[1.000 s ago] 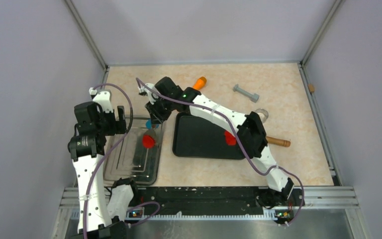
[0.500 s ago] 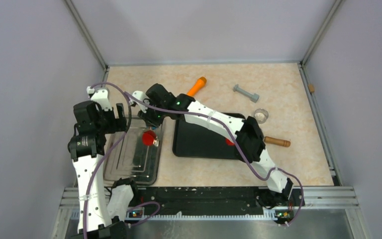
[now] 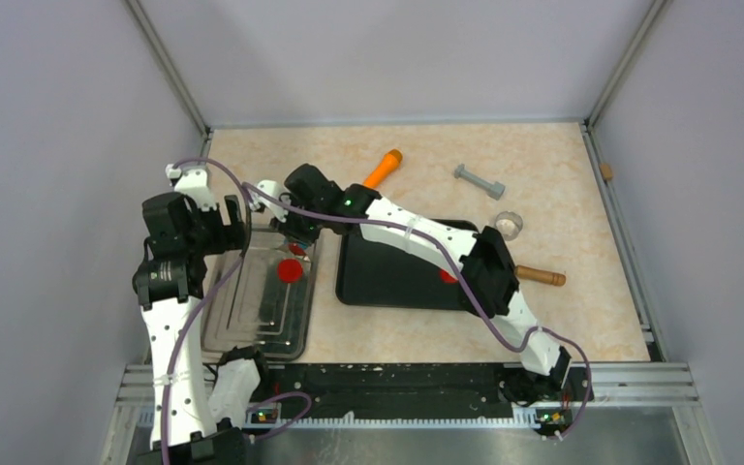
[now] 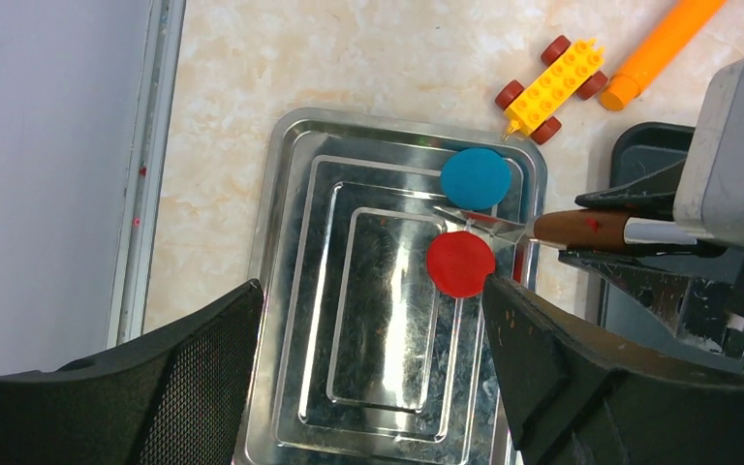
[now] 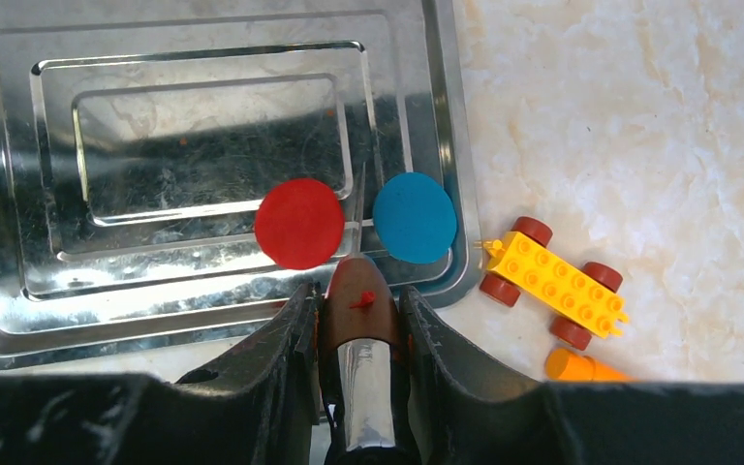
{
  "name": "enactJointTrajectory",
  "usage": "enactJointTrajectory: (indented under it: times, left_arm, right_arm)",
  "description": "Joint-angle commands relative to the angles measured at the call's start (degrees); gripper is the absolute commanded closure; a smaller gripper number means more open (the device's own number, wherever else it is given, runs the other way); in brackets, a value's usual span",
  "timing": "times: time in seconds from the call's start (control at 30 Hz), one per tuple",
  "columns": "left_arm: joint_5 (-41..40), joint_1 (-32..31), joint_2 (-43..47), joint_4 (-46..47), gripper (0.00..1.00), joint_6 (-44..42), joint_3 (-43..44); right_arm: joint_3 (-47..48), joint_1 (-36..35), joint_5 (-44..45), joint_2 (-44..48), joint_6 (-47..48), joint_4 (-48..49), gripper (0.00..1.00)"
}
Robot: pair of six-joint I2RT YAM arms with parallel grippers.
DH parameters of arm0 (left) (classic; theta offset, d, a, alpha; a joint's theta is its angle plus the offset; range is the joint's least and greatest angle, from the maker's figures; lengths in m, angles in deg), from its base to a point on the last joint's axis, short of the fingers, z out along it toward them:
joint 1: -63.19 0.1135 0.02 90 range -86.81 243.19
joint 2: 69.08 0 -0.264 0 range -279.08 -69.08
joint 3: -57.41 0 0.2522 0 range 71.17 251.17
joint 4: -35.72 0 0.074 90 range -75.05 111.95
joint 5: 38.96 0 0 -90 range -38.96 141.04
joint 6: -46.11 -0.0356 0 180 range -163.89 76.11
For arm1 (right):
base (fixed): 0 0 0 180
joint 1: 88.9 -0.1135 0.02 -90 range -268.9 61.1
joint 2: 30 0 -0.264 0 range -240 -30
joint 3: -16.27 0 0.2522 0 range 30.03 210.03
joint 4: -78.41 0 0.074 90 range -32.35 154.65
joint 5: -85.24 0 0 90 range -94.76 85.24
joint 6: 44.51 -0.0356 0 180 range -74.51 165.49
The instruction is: Roll out the dumpling wrappers from the dough
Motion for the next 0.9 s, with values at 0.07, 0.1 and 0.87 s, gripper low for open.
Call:
enactJointTrajectory:
  times: [0.07,0.1,0.87]
  left_arm:
    - [-1.2,0.3,0.9,5.3,0.14,1.7,1.7]
    - [-1.8,0.3,1.0,6.1,0.14,2.0,2.0]
    - [18.2,-6.1,-13.6,22.9,0.20,5.6,5.2]
  right_arm:
    - [1.7,-0.9,-0.5,3.8,1.3,-4.8,1.00]
    - [2.5,-0.9,-0.7,4.5,1.2,-5.3,1.00]
    - [-29.7,38.7,-19.4,38.8,-20.4,-2.6,1.00]
